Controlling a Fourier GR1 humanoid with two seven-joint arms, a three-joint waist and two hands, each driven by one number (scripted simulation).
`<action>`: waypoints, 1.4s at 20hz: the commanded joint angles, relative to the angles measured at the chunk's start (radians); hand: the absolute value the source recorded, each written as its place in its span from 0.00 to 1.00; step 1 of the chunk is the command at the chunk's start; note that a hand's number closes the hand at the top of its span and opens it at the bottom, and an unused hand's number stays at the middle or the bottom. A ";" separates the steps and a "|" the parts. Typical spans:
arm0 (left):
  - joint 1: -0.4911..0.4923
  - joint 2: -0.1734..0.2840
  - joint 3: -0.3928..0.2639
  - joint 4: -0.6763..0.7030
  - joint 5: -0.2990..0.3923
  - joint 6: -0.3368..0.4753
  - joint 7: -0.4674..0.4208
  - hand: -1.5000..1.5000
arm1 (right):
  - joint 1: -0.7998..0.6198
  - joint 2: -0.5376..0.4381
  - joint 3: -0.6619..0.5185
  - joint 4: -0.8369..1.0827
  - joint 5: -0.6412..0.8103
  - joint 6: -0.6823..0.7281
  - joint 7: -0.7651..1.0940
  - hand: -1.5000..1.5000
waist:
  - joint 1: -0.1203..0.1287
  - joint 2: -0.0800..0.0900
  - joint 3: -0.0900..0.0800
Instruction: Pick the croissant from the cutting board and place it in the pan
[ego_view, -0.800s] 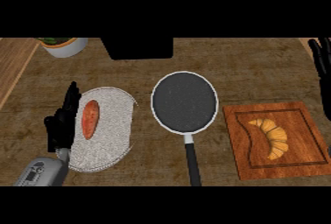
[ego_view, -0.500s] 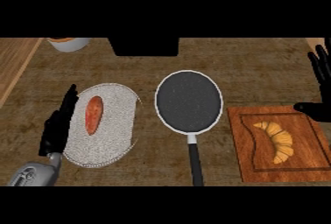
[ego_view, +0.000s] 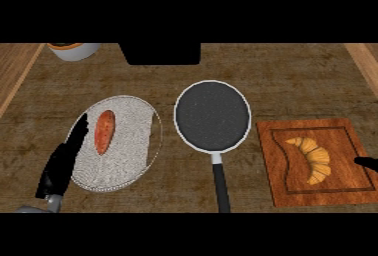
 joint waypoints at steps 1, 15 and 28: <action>0.038 0.030 0.007 -0.038 0.009 -0.029 0.004 0.50 | 0.077 -0.148 0.055 -0.008 0.116 0.079 0.021 0.00 | 0.011 0.000 -0.002; 0.075 0.013 0.013 -0.138 -0.041 -0.034 0.068 0.50 | -0.217 -0.264 0.166 -0.106 0.100 0.502 0.334 0.00 | 0.028 0.004 -0.001; 0.042 -0.042 0.043 -0.132 -0.090 -0.067 0.117 0.50 | -0.437 -0.093 0.292 -0.039 0.219 0.668 0.660 0.00 | 0.020 0.004 -0.001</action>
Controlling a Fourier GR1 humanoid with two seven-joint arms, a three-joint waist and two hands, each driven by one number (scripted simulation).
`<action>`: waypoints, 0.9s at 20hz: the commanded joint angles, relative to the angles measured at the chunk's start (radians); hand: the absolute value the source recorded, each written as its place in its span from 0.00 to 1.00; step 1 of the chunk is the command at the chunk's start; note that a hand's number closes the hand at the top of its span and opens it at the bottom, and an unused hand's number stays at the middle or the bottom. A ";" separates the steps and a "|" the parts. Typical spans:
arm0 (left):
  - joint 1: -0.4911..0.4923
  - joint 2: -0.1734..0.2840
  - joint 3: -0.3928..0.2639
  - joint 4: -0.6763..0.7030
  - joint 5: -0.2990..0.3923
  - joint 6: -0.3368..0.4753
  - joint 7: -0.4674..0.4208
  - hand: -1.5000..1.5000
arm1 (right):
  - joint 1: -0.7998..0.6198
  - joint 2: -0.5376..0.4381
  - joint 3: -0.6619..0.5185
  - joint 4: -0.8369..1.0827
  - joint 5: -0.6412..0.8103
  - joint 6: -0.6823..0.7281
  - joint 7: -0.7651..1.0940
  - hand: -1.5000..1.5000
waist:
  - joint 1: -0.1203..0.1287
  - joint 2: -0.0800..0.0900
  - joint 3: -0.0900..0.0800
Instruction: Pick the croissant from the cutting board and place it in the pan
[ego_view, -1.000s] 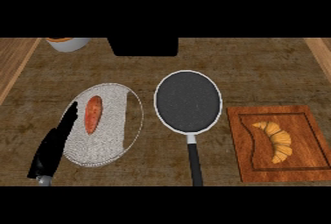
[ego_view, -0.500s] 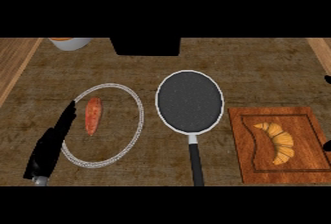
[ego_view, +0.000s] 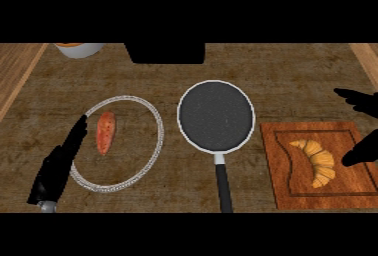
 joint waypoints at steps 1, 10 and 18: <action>-0.027 -0.019 0.023 0.061 -0.006 -0.022 -0.033 0.50 | -0.032 0.053 0.068 0.016 0.066 0.056 0.067 0.00 | -0.004 0.001 0.000; 0.061 -0.046 0.032 -0.046 -0.045 -0.032 -0.006 0.50 | -0.076 0.118 0.062 0.102 0.159 0.210 0.123 0.00 | -0.003 -0.001 0.001; 0.004 -0.085 0.073 0.041 -0.082 -0.062 -0.031 0.50 | -0.080 0.225 0.062 -0.025 0.158 0.229 0.362 0.00 | -0.013 -0.003 0.000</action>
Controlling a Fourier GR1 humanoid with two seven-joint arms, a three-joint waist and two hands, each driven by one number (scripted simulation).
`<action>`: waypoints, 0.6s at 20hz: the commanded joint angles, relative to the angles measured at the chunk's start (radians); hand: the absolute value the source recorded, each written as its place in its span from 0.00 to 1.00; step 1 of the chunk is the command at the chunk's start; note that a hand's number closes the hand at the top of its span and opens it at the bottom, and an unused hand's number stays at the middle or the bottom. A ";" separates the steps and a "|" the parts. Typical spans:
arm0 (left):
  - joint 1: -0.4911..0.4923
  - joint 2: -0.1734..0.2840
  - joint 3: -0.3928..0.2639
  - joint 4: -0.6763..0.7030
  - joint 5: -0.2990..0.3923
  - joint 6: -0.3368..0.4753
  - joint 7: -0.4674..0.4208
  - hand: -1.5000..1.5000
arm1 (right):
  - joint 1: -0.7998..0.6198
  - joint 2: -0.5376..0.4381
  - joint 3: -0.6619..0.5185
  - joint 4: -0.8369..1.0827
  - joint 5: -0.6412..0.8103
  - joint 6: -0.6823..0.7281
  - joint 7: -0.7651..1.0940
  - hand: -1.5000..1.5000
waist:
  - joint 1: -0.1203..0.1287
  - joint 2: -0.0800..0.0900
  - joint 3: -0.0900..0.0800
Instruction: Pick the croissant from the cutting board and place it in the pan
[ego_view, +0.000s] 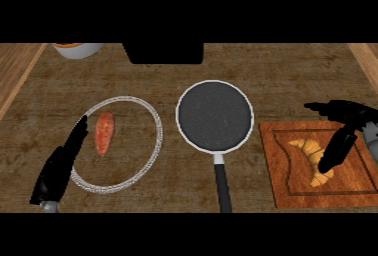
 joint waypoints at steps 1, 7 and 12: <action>0.004 -0.026 -0.003 0.026 -0.015 -0.022 -0.033 0.50 | 0.018 0.042 0.025 0.065 0.098 0.009 0.000 0.00 | 0.002 0.001 0.000; 0.034 -0.011 0.060 0.016 0.000 -0.064 -0.034 0.50 | -0.001 0.093 0.018 0.055 0.120 0.048 0.085 0.00 | 0.001 0.000 0.000; -0.002 -0.040 0.065 0.025 -0.036 -0.067 -0.020 0.50 | 0.034 0.076 -0.010 0.106 0.166 0.086 0.003 0.00 | -0.001 0.001 0.000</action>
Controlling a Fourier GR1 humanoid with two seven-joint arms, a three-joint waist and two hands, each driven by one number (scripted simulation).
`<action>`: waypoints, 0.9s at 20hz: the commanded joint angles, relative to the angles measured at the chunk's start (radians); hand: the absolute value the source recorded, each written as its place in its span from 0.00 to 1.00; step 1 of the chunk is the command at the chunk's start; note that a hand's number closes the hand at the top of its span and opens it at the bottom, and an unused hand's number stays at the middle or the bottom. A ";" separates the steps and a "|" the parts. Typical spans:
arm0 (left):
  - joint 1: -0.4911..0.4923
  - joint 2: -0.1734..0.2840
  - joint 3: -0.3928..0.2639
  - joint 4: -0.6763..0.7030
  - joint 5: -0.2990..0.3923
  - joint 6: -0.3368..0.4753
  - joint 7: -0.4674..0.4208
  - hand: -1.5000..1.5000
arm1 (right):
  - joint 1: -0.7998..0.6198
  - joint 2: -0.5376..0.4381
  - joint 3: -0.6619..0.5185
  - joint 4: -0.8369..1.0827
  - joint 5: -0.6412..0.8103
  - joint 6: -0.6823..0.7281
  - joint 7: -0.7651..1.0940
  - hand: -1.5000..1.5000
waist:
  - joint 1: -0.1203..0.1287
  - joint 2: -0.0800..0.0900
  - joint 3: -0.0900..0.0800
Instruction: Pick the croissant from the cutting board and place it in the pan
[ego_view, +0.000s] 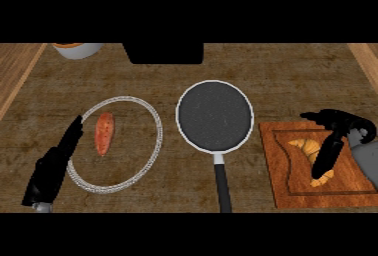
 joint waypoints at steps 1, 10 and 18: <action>-0.013 -0.041 0.006 0.048 -0.038 0.008 -0.040 0.50 | 0.047 0.012 -0.010 -0.037 0.035 0.044 0.059 0.00 | -0.006 0.000 0.000; -0.005 -0.076 0.025 -0.020 -0.071 -0.045 0.035 0.50 | 0.100 0.078 -0.049 0.033 0.201 0.040 -0.073 0.00 | -0.003 0.000 0.000; -0.016 -0.074 0.106 0.037 -0.078 -0.105 -0.025 0.50 | 0.084 0.166 -0.098 0.098 0.291 0.039 -0.104 0.00 | -0.002 0.001 0.000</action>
